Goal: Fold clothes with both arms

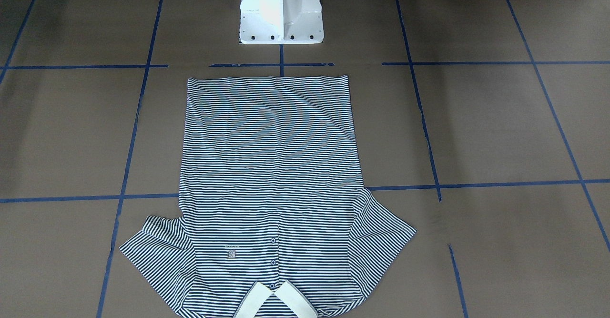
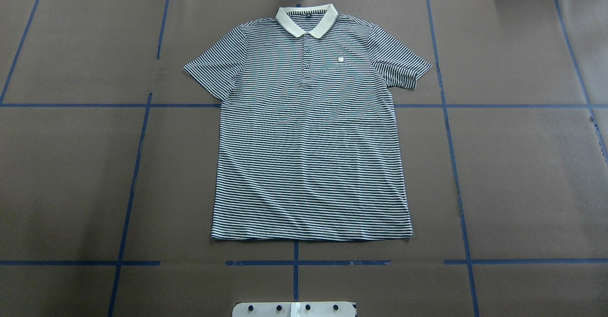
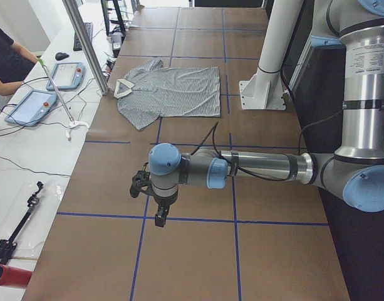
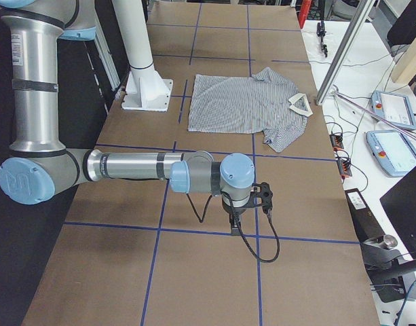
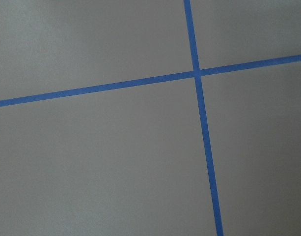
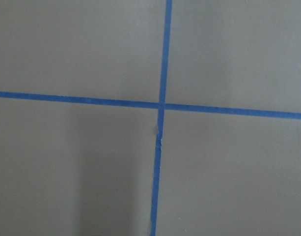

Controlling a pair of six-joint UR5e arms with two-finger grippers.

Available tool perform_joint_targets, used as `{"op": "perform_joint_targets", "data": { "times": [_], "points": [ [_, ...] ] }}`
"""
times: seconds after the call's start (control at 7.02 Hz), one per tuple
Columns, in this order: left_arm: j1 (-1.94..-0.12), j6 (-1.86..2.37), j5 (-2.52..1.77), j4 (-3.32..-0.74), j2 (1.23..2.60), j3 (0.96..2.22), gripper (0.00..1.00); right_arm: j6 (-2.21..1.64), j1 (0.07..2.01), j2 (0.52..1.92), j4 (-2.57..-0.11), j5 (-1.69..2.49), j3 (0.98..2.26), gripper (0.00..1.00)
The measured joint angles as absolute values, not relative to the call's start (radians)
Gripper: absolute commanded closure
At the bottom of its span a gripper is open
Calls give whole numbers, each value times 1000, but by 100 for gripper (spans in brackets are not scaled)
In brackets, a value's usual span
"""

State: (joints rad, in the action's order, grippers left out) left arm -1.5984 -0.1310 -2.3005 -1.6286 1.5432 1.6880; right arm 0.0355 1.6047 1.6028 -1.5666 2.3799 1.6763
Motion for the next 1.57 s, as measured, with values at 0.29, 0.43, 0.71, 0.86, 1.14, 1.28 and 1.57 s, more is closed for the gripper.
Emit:
{"op": "perform_joint_targets", "data": {
  "times": [0.29,0.43,0.71,0.86,1.14,1.28,1.57],
  "points": [
    [-1592,-133,-2335,-1670,1615,1681,0,-86,1527,1525,-1515,2390,1680,0],
    [-1583,-132,-2387,-1733,1626,1669,0,-151,1453,1495,-1461,2396,1674,0],
    [-1555,-92,-2446,-1840,1656,1646,0,-375,1313,1383,-1328,2396,1601,0],
    [-1540,-32,-2452,-1872,1704,1609,0,-465,1257,1281,-1289,2387,1521,0],
    [-1487,92,-2452,-1944,1756,1560,0,-619,1154,1100,-1234,2326,1364,0],
    [-1473,120,-2451,-1968,1764,1552,0,-658,1111,1040,-1199,2284,1294,0],
    [-1466,153,-2450,-1982,1777,1549,0,-679,1049,965,-1136,2204,1175,0]
  ]
}}
